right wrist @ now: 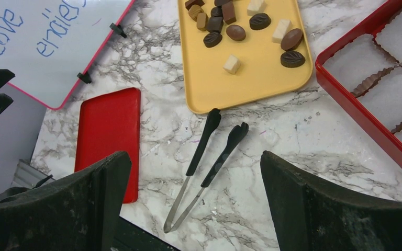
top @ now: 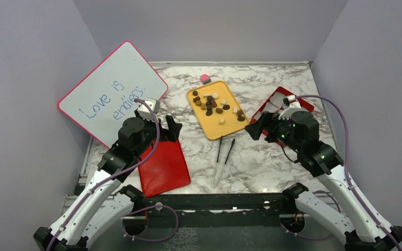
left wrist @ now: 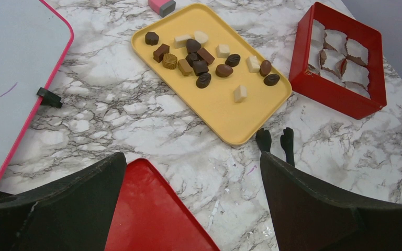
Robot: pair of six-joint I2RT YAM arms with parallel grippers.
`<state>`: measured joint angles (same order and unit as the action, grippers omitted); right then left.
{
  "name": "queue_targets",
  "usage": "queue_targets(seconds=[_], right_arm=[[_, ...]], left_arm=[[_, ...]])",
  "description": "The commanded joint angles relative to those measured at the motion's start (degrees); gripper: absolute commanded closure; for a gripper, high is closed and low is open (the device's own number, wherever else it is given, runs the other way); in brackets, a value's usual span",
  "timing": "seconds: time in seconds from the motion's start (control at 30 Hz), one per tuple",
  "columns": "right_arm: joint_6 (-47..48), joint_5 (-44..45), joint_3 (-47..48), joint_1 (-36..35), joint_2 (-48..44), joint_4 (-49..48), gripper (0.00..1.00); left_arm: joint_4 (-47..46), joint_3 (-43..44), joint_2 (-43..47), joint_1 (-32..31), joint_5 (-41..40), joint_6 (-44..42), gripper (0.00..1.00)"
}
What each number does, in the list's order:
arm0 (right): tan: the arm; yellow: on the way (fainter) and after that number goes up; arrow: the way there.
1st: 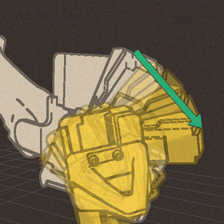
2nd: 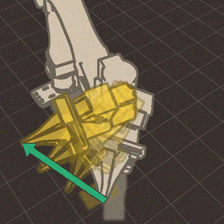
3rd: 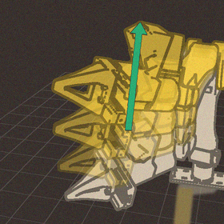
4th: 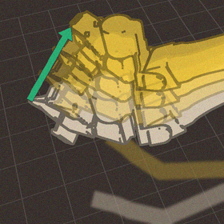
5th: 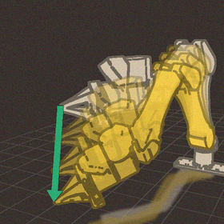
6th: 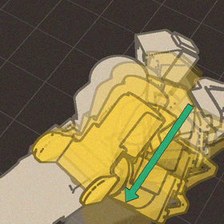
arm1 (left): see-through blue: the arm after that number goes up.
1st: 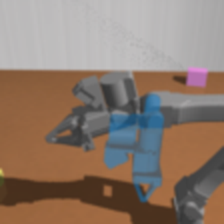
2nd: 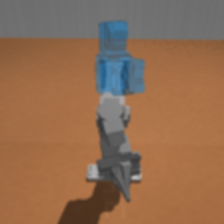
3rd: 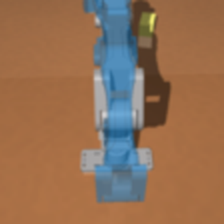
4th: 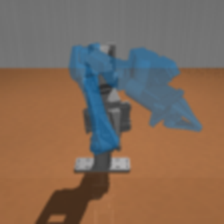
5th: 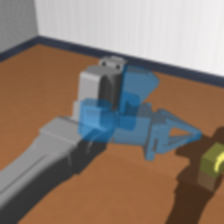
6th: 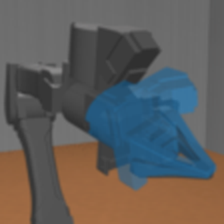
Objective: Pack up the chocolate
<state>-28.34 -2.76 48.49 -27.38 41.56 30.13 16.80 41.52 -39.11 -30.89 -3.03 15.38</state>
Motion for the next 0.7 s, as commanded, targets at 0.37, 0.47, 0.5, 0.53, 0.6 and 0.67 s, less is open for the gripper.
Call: queue_targets(seconds=[0.37, 0.47, 0.5, 0.53, 0.6, 0.67], right_arm=[[-7.79, -1.71, -2.93, -0.17, 1.94, 0.88, 0.00], [-10.16, -2.17, -3.57, -0.13, 3.18, 1.13, 0.00], [-11.45, -2.30, -4.06, -0.13, 3.73, 1.30, 0.01], [-12.87, -2.33, -4.57, -0.17, 4.20, 1.45, 0.03], [-15.26, -2.46, -6.06, -0.11, 5.20, 1.50, 0.05], [-17.63, -1.35, -7.60, -0.13, 5.98, 1.91, 0.08]], left_arm=[[-0.20, -0.58, 0.45, -0.22, 0.42, -0.52, 0.01], [-0.03, -0.75, 0.49, -0.22, 0.14, -0.75, 0.01], [0.05, -0.76, 0.44, -0.22, 0.06, -0.86, 0.01], [0.07, -0.80, 0.49, -0.24, 0.00, -0.95, 0.01], [0.10, -0.80, 0.51, -0.22, -0.18, -0.89, 0.01], [0.09, -0.66, 0.53, -0.22, -0.29, -1.08, 0.01]])
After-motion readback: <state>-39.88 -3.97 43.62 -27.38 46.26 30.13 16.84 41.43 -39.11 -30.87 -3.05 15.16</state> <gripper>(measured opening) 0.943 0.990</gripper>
